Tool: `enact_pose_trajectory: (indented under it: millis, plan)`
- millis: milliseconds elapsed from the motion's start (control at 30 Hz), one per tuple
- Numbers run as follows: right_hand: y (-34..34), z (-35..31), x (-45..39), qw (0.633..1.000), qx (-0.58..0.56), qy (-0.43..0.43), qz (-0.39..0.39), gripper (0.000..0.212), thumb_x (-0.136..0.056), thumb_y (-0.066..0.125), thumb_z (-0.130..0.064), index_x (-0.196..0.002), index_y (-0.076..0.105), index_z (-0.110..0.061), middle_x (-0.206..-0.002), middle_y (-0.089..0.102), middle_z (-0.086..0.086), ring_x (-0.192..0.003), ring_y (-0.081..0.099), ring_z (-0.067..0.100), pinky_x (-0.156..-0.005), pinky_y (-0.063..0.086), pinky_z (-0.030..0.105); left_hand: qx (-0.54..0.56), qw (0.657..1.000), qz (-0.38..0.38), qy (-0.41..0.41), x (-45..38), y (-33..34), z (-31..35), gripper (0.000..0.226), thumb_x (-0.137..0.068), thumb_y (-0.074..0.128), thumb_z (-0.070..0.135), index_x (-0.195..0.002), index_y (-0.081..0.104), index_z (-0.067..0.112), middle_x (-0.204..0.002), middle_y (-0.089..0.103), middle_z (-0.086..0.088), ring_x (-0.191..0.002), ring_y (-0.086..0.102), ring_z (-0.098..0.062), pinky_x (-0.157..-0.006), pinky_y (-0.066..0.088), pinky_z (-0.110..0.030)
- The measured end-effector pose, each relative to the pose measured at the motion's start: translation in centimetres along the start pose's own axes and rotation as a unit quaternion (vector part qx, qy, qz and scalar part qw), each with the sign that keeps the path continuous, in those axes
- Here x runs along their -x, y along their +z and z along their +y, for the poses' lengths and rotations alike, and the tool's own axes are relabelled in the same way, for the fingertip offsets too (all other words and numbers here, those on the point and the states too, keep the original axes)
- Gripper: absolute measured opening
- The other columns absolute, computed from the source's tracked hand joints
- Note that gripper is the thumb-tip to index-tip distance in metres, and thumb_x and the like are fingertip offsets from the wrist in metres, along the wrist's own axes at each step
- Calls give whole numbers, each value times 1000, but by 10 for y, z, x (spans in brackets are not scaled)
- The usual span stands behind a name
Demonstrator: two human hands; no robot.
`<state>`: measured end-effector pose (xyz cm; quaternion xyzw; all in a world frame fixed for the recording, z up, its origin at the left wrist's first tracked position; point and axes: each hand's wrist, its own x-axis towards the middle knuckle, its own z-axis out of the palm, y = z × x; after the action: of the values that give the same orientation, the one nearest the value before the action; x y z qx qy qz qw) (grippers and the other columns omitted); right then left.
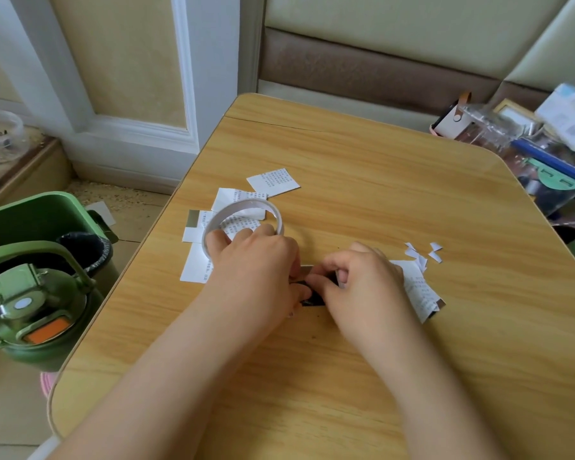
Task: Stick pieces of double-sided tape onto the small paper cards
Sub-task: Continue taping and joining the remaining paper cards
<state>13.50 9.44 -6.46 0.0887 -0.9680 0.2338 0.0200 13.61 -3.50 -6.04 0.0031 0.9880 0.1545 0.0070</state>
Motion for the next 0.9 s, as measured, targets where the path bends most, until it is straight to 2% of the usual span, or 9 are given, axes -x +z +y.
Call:
enact_pose_trajectory:
  millis: [133,233,300,400,500,600,700,767,900]
  plan:
    - [-6,7,-3,998,26,56,31,17,-86,66,-33,-72,58,-37,-70,35,-13,-94,45,14,-82,27,30,2,1000,6,4,1,1,0,26,-80,65,53,-97,60,34,-80,29,11,-108,46,-16,-86,17,-35]
    - [-3,0,-2,1000,0,6,6,9,-85,67,-31,-77,66,-33,-69,33,-13,-90,41,13,-86,33,32,-2,1000,2,2,0,1,0,25,-81,65,52,-98,60,34,-77,27,12,-105,47,-16,-82,14,-34]
    - [-1,-4,-1,999,-3,-22,-24,13,-86,65,-32,-74,64,-35,-69,33,-12,-87,35,11,-85,32,31,-4,1000,-2,-3,-1,0,1,24,-81,64,50,-98,61,35,-75,26,13,-103,48,-16,-82,14,-35]
    - [-7,0,-3,999,8,22,-37,23,-87,64,-35,-65,55,-37,-67,33,-12,-95,40,13,-89,31,33,-4,1000,-9,-2,-1,0,2,25,-81,64,51,-100,61,34,-76,27,12,-106,47,-17,-89,19,-36]
    - [-15,7,-5,997,37,56,-30,30,-87,65,-35,-60,51,-37,-68,36,-12,-101,43,16,-89,30,34,2,1000,-6,0,0,-1,1,27,-81,65,51,-101,60,34,-86,32,11,-110,46,-17,-93,19,-37]
    - [-11,0,-5,999,10,29,-38,26,-87,64,-31,-65,53,-34,-68,37,-11,-108,40,17,-91,24,29,-5,1000,-5,-1,0,0,2,25,-82,64,50,-101,60,34,-81,30,10,-109,47,-17,-90,19,-37]
    - [-2,-6,-5,998,23,-16,-52,22,-88,63,-34,-69,51,-36,-68,33,-12,-94,36,13,-89,29,32,-6,1000,-3,-4,0,-1,3,21,-83,63,47,-100,60,36,-76,26,12,-107,48,-17,-82,15,-35]
    - [-5,-4,-6,998,33,8,-51,25,-88,63,-36,-66,50,-35,-68,33,-13,-93,36,13,-87,31,33,2,1000,-7,-6,0,-2,3,21,-82,64,48,-100,60,36,-76,27,13,-108,47,-17,-81,13,-34]
    - [-19,6,-6,996,43,60,-50,27,-88,63,-35,-63,53,-35,-69,38,-13,-106,43,17,-91,30,34,3,1000,-12,-2,1,-2,3,25,-82,65,51,-101,59,35,-76,26,13,-109,46,-16,-81,13,-33]
